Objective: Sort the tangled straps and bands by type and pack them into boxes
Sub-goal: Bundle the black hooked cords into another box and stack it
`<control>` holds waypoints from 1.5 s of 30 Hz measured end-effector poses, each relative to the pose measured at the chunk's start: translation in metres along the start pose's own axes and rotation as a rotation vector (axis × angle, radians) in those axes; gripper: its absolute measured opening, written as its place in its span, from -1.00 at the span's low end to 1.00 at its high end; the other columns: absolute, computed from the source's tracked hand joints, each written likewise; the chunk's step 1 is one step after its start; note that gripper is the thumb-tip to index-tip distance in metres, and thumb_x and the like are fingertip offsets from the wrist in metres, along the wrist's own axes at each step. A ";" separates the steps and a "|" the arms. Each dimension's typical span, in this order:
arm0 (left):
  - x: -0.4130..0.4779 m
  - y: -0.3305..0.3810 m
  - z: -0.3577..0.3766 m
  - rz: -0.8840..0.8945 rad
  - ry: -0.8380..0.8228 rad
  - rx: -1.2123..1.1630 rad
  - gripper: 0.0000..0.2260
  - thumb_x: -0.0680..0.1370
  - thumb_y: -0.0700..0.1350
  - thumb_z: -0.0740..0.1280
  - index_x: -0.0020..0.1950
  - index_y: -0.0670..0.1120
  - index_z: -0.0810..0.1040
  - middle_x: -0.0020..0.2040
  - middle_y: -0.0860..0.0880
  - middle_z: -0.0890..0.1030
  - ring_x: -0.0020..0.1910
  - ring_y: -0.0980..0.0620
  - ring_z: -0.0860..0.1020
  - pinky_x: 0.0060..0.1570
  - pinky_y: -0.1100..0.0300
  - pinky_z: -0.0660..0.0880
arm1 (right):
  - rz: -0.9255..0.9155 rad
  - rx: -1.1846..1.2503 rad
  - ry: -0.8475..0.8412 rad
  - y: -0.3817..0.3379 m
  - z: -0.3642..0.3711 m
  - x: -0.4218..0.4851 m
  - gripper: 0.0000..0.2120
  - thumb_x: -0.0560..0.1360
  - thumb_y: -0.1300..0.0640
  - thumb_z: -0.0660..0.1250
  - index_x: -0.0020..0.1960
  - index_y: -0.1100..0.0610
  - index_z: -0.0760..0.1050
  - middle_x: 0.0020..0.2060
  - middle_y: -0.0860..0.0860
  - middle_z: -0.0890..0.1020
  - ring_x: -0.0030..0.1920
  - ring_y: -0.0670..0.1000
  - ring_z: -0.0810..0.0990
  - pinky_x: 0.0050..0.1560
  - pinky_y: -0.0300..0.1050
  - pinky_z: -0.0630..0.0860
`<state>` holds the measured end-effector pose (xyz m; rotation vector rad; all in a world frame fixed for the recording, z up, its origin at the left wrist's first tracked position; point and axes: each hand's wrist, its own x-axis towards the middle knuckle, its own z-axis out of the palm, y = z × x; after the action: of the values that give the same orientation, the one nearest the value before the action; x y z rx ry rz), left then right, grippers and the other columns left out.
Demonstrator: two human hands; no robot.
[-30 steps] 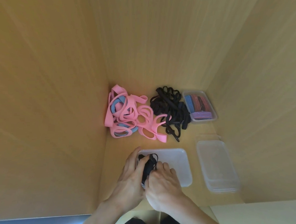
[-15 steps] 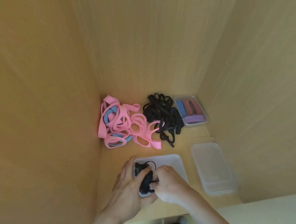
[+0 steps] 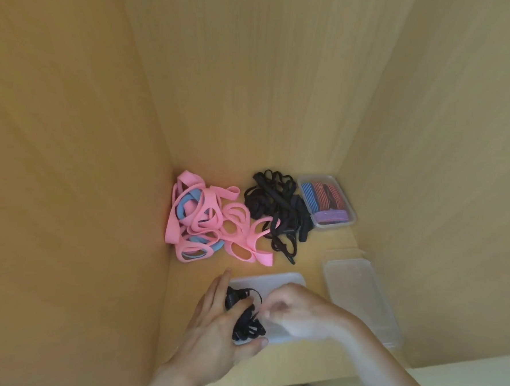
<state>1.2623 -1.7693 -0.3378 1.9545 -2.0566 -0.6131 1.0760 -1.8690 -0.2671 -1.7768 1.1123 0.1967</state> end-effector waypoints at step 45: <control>0.196 0.040 -0.077 -0.366 0.285 -0.580 -0.67 0.50 -0.12 0.47 0.11 0.03 0.34 -0.08 0.13 0.54 -0.04 -0.02 0.61 -0.13 0.19 0.50 | -0.284 0.225 0.880 -0.030 -0.166 0.004 -0.76 0.60 0.03 0.33 -0.22 -0.23 0.54 -0.30 -0.10 0.67 -0.27 -0.08 0.62 -0.30 -0.24 0.46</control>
<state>1.2459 -1.9730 -0.2733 1.9174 -1.1856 -0.8322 1.0450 -2.0014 -0.1680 -1.8125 1.3726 -0.9273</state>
